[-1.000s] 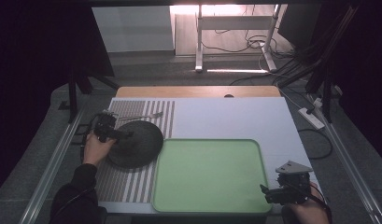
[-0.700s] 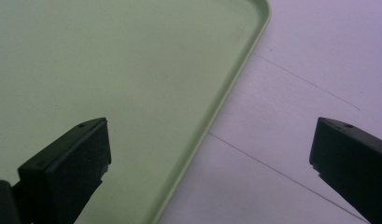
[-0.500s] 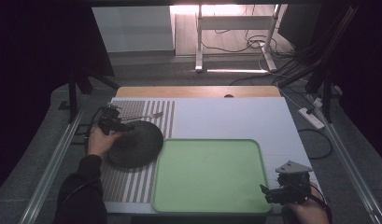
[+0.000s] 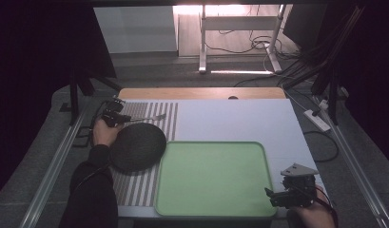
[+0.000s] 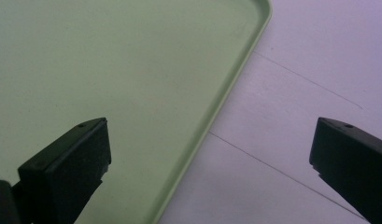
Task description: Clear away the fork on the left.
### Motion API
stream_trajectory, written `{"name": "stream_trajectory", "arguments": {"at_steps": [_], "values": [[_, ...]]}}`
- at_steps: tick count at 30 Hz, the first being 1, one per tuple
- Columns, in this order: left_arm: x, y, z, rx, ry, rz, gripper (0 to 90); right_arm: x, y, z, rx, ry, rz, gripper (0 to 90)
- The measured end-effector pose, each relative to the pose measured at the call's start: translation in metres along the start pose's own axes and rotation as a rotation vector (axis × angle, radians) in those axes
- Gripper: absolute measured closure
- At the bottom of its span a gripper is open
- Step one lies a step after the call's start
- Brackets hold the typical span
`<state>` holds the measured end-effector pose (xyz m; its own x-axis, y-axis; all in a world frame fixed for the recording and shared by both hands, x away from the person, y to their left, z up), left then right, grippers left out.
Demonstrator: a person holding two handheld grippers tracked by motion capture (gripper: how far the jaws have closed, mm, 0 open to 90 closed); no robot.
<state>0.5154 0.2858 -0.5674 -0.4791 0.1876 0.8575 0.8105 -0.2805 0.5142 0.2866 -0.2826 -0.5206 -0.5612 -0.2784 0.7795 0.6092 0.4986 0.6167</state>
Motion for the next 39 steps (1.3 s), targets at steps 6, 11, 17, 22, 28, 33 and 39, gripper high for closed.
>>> {"name": "stream_trajectory", "arguments": {"at_steps": [6, 11, 17, 22, 28, 33, 39], "values": [[-0.013, 0.008, 0.015, 0.045, 0.023, 0.008, 88.4, -0.001, 0.0, 0.0, 0.003, 0.004, 0.006, 0.0], [-0.025, 0.004, 0.025, 0.084, 0.053, 0.009, 88.4, -0.001, -0.001, 0.001, 0.006, 0.007, 0.01, 0.0], [-0.024, -0.002, 0.025, 0.073, 0.041, 0.038, 88.4, -0.001, -0.001, 0.002, 0.015, 0.007, 0.013, 0.0], [-0.016, -0.011, 0.018, 0.038, 0.008, 0.09, 88.4, -0.001, -0.001, 0.002, 0.02, 0.006, 0.016, 0.0], [-0.008, -0.022, 0.013, 0.012, -0.046, 0.12, 88.4, -0.002, -0.001, 0.003, 0.033, 0.002, 0.024, 0.0], [-0.005, -0.025, 0.009, 0.002, -0.071, 0.147, 88.4, -0.002, -0.002, 0.004, 0.033, 0.001, 0.029, 0.0], [-0.005, -0.023, 0.01, 0.004, -0.064, 0.15, 87.5, -0.002, -0.002, 0.004, 0.039, 0.002, 0.031, 0.0]]}}
Point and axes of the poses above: each handheld gripper's, and its own axes: x roughly backward along the jaws, y roughly out of its top, z roughly to its left, the point moved 7 cm from there along -x, roughly forward along the jaws, and after that the axes turned 3 degrees about y, right-handed, at the moved point
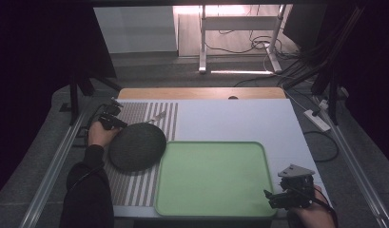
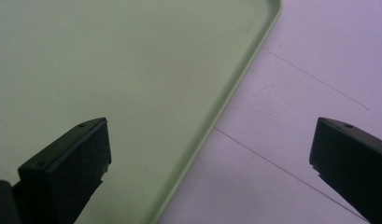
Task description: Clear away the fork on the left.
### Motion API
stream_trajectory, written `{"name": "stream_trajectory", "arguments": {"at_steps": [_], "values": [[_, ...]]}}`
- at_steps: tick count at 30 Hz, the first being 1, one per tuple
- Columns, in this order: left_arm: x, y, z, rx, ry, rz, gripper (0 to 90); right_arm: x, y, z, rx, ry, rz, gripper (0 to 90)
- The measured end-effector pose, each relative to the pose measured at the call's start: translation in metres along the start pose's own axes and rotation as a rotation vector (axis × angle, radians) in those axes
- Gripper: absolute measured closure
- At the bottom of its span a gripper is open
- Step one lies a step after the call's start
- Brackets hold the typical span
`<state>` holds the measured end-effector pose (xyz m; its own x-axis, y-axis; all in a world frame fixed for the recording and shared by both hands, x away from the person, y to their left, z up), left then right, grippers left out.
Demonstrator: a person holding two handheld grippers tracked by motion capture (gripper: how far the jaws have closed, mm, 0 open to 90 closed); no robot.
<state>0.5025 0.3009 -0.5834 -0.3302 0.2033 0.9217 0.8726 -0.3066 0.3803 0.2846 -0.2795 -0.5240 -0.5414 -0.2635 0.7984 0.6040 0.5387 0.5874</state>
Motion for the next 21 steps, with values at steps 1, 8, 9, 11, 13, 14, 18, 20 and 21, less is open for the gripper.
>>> {"name": "stream_trajectory", "arguments": {"at_steps": [1, 8, 9, 11, 13, 14, 18, 20, 21], "values": [[0.001, 0.001, 0.001, 0.002, 0.004, -0.006, 85.0, 0.0, 0.0, 0.0, 0.0, 0.001, 0.0, 0.0], [0.006, 0.013, 0.002, 0.009, 0.013, -0.064, 50.9, -0.001, 0.0, 0.0, 0.002, 0.001, 0.003, 0.0], [0.007, 0.015, 0.001, -0.001, 0.02, -0.07, 50.9, -0.001, 0.0, 0.0, 0.001, 0.001, 0.004, 0.0], [0.008, 0.02, -0.001, -0.003, 0.022, -0.089, 36.6, -0.001, 0.0, 0.0, 0.001, 0.0, 0.005, 0.0], [0.008, 0.029, -0.007, -0.012, 0.003, -0.113, 25.6, -0.001, 0.0, 0.0, 0.001, 0.0, 0.005, 0.0], [0.008, 0.032, -0.01, -0.019, 0.001, -0.114, 19.8, -0.001, 0.0, 0.0, 0.002, 0.0, 0.006, 0.0], [0.007, 0.04, -0.019, -0.039, -0.014, -0.12, 9.4, -0.001, 0.0, 0.0, 0.002, 0.001, 0.005, 0.0], [0.003, 0.048, -0.028, -0.038, -0.036, -0.12, 2.3, -0.001, 0.0, 0.0, 0.002, 0.001, 0.005, 0.0], [0.002, 0.051, -0.031, -0.044, -0.052, -0.115, 0.2, -0.001, 0.0, 0.0, 0.002, 0.001, 0.004, 0.0]]}}
Point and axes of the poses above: each handheld gripper's, and its own axes: x roughly backward along the jaws, y roughly out of its top, z roughly to its left, the point moved 7 cm from there along -x, roughly forward along the jaws, and after that the axes turned 3 degrees about y, right-handed, at the moved point
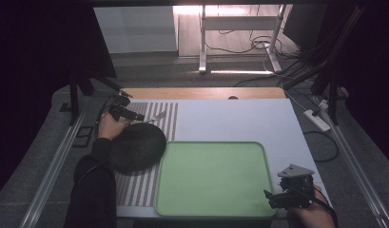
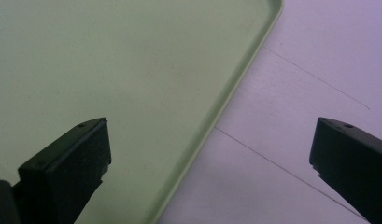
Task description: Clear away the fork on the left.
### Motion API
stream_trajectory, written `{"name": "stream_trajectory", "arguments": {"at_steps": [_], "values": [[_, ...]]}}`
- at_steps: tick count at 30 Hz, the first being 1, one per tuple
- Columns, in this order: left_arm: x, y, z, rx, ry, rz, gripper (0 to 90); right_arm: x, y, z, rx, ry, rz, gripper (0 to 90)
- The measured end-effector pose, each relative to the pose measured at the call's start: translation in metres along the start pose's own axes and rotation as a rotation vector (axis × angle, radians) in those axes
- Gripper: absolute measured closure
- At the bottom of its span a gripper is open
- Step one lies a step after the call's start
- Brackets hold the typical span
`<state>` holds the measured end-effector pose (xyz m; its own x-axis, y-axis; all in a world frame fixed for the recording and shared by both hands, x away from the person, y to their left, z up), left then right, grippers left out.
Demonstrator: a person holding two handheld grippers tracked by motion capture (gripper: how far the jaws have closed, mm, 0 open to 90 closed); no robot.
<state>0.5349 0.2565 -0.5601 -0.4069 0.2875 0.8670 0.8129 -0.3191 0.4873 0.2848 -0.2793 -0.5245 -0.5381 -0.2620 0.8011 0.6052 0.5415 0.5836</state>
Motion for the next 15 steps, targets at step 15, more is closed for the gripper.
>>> {"name": "stream_trajectory", "arguments": {"at_steps": [15], "values": [[-0.042, 0.009, -0.016, -0.03, 0.01, 0.132, 0.1, 0.001, 0.0, 0.0, 0.008, 0.004, -0.003, 0.0]]}}
Point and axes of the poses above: each handheld gripper's, and its own axes: x roughly backward along the jaws, y roughly out of its top, z roughly to its left, the point moved 7 cm from there along -x, roughly forward along the jaws, and after that the axes turned 3 degrees about y, right-handed, at the moved point
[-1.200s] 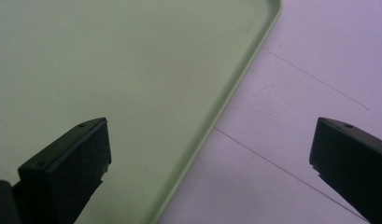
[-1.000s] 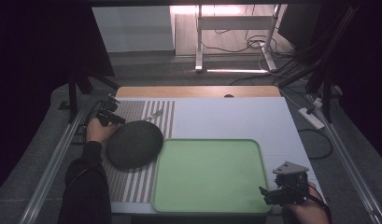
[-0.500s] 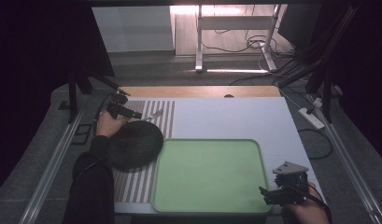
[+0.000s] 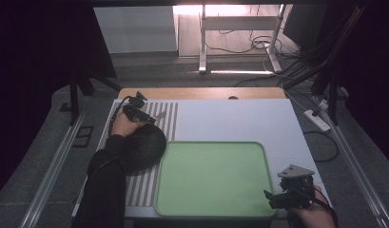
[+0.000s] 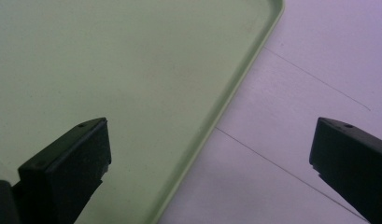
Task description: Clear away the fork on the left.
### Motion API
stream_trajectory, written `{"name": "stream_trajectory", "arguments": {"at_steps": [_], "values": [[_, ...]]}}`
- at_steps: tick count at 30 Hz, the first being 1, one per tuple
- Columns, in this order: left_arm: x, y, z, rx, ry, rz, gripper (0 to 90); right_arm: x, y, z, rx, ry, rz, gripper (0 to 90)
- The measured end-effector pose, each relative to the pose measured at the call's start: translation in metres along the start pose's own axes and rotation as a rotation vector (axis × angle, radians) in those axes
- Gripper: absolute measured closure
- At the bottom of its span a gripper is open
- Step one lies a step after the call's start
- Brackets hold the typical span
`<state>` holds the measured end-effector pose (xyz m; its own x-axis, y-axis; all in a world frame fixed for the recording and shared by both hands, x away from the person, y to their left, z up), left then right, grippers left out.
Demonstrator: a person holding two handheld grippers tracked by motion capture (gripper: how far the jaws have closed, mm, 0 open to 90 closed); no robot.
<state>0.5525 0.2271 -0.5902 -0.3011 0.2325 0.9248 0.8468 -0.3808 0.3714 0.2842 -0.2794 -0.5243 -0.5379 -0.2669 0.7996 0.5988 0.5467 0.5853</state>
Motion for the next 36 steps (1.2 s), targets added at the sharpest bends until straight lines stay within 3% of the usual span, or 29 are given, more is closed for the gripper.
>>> {"name": "stream_trajectory", "arguments": {"at_steps": [3, 4, 6, 7, 8, 11, 18, 24, 26, 29, 36], "values": [[-0.001, 0.0, 0.003, 0.0, 0.014, 0.001, 1.9, 0.0, 0.0, 0.0, 0.001, 0.0, 0.0, 0.0], [0.0, 0.0, 0.004, -0.009, 0.027, 0.003, 7.8, 0.0, 0.0, 0.0, 0.001, 0.001, 0.001, 0.0], [0.001, -0.001, 0.01, -0.021, 0.079, 0.02, 11.3, 0.0, 0.0, 0.001, 0.001, 0.0, 0.002, 0.0], [0.002, -0.002, 0.012, -0.021, 0.069, 0.018, 11.3, 0.0, 0.0, 0.001, 0.001, 0.0, 0.002, 0.0], [0.005, -0.003, 0.015, -0.039, 0.065, 0.018, 17.1, 0.0, 0.0, 0.001, 0.001, 0.0, 0.003, 0.0], [0.01, -0.005, 0.022, -0.036, 0.062, 0.006, 31.7, 0.0, 0.0, 0.001, 0.001, 0.0, 0.004, 0.0], [0.019, -0.019, 0.037, -0.025, 0.051, -0.008, 82.4, 0.0, -0.001, 0.001, 0.002, -0.001, 0.006, 0.0], [0.021, -0.024, 0.039, -0.031, 0.013, -0.023, 84.1, -0.001, -0.001, 0.001, 0.003, -0.002, 0.009, 0.0], [0.023, -0.026, 0.04, -0.059, 0.022, -0.003, 84.1, -0.001, -0.001, 0.001, 0.002, -0.003, 0.01, 0.0], [0.027, -0.027, 0.045, -0.061, 0.044, 0.003, 84.1, -0.001, -0.001, 0.001, 0.001, -0.002, 0.01, 0.0], [0.052, -0.038, 0.061, -0.029, 0.065, -0.017, 84.1, -0.001, -0.001, 0.001, 0.001, -0.003, 0.01, 0.0]]}}
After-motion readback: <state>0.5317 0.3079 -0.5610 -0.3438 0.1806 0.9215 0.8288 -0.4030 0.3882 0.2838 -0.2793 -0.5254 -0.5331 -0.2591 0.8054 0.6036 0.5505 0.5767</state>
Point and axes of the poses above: each handheld gripper's, and its own axes: x roughly backward along the jaws, y roughly out of its top, z roughly to its left, the point moved 7 cm from there along -x, roughly forward along the jaws, and after that the axes turned 3 degrees about y, right-handed, at the moved point
